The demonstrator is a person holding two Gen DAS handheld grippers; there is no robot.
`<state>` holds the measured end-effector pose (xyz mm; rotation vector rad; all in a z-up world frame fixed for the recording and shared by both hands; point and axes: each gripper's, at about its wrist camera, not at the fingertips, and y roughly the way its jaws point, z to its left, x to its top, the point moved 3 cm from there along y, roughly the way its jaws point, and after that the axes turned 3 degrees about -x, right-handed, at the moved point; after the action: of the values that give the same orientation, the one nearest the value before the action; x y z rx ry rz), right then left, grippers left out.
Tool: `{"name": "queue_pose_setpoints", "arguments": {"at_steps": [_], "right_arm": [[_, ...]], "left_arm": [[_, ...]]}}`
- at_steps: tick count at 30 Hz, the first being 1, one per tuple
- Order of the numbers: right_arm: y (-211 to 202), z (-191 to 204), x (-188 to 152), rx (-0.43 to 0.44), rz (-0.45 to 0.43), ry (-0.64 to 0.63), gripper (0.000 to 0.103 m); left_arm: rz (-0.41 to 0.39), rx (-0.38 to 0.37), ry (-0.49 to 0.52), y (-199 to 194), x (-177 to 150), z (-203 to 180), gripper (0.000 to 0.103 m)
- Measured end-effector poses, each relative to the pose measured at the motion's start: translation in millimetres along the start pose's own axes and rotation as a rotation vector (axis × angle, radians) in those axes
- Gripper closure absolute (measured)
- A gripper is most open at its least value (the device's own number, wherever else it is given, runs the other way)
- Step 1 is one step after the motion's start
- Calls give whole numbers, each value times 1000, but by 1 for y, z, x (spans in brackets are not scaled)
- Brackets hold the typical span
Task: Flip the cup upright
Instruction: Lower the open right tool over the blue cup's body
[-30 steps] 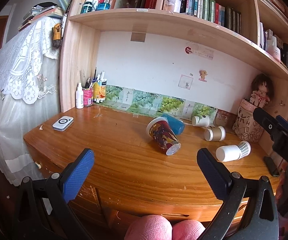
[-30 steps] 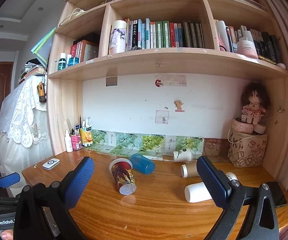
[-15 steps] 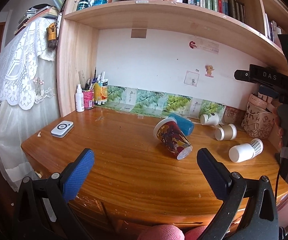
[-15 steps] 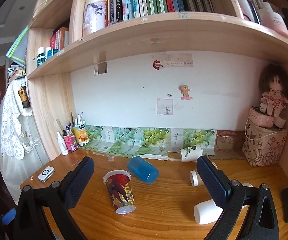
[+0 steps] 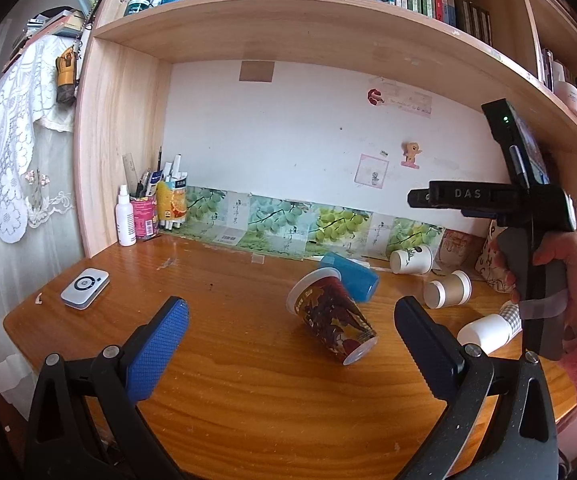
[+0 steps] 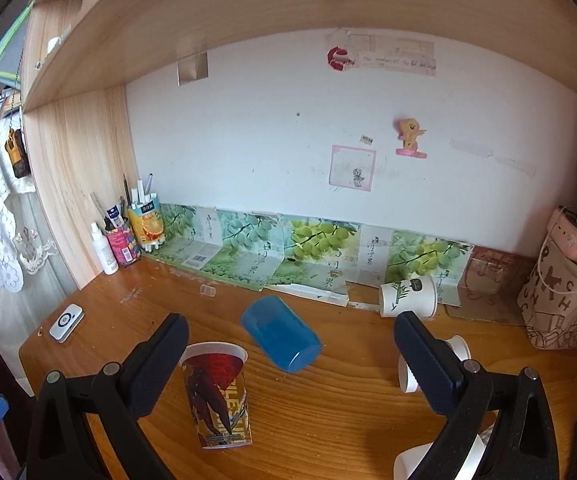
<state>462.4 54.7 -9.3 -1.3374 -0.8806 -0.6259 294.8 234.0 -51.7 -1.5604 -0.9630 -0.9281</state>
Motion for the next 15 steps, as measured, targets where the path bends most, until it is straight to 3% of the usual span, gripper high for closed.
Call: {"name": "queue_pose_setpoints", "arguments": {"at_steps": [7,15], "right_arm": [[58,7,-9,41,102,-26,0],[110,9,-18,85,157,-37,0]], "left_arm": [[39,-85,-52,45,8,-1,0],[114,-171,-160,94,10,-2,0]]}}
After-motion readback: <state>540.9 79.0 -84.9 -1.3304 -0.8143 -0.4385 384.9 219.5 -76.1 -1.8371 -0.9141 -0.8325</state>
